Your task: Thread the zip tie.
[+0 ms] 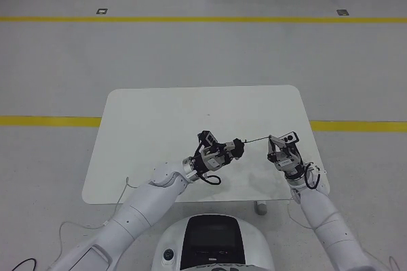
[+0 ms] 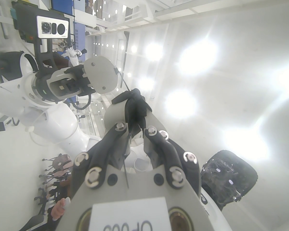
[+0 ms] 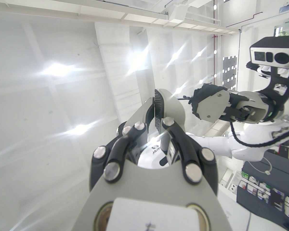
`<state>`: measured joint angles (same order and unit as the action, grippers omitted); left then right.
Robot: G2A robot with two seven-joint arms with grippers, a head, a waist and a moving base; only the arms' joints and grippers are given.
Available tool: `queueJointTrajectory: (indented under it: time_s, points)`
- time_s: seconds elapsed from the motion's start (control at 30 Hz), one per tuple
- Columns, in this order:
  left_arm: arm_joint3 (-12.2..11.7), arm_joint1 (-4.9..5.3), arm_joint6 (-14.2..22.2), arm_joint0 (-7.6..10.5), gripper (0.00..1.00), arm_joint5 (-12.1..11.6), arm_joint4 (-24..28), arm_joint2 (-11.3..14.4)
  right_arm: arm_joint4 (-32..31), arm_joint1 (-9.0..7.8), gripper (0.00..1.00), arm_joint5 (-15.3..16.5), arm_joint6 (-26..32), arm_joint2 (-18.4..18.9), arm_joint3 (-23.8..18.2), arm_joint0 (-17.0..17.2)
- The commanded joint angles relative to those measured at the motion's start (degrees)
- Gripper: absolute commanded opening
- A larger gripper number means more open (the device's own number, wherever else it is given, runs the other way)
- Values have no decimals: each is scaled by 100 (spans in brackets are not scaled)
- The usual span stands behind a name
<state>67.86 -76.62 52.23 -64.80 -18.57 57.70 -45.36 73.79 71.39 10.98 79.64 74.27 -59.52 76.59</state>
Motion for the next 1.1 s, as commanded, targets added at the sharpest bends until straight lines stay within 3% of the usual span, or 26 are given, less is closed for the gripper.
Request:
queueJointTrajectory:
  time_s: [0.0,1.07]
  points:
    - [0,0,0,0,0,0,0,0,2,0,0,3,0,5,4,1]
    - [0,0,0,0,0,0,0,0,7,-46,0,100,0,253,-58,131]
